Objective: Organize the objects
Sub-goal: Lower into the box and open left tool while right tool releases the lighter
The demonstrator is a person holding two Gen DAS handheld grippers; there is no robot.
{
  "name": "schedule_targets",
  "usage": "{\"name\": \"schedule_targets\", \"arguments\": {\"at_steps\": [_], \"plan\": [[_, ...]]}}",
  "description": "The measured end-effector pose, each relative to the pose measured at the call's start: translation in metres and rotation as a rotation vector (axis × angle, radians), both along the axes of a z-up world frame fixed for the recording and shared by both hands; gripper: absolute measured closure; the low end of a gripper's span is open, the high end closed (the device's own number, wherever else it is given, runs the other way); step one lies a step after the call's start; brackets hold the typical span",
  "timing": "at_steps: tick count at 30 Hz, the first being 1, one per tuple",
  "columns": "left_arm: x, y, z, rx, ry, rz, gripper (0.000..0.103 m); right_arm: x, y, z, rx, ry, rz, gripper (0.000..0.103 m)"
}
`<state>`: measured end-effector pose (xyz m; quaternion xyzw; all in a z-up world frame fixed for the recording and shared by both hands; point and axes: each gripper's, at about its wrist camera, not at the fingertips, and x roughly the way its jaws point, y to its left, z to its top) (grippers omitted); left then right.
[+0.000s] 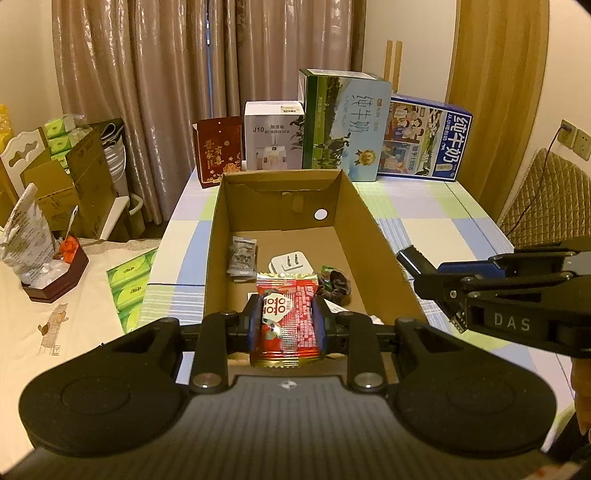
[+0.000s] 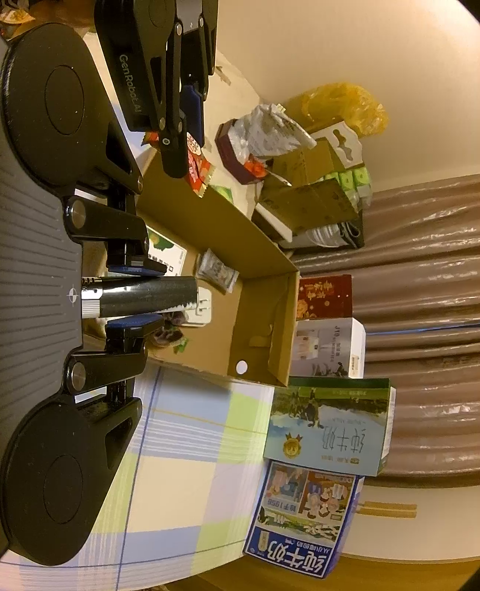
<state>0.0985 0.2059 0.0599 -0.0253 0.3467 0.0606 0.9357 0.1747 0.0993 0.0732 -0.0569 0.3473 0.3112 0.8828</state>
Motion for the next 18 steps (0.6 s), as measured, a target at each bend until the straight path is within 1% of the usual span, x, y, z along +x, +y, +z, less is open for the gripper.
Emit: {"name": "schedule_targets", "arguments": {"at_steps": [18], "plan": [[0.039,0.016,-0.013,0.004,0.038,-0.013,0.079,0.036,0.014,-0.008,-0.012,0.025,0.003,0.084]]}}
